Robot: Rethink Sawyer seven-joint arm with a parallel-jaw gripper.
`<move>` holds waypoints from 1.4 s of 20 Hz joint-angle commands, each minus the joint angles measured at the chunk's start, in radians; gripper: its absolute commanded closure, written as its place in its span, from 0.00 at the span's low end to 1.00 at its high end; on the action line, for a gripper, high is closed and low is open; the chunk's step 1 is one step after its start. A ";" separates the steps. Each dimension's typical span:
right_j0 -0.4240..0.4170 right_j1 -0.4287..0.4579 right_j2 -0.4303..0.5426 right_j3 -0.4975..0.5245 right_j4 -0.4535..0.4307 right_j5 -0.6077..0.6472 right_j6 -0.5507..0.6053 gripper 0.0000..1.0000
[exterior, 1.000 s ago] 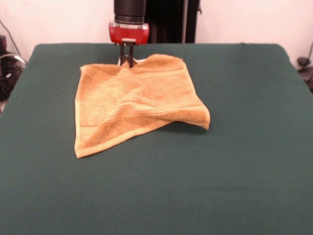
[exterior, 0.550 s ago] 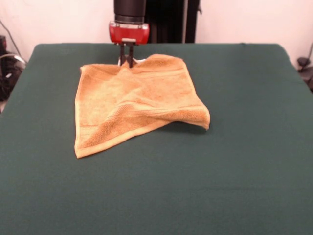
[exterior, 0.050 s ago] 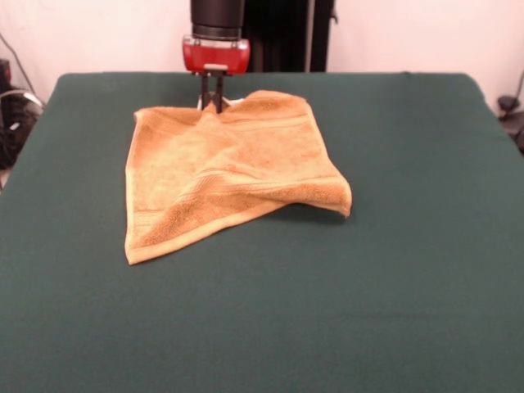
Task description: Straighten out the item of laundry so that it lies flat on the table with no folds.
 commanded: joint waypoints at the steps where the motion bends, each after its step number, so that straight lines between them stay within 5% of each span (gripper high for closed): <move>1: 0.011 0.177 0.102 -0.051 0.075 0.125 0.170 1.00; 28: 0.042 0.185 0.026 0.019 0.037 0.131 0.136 1.00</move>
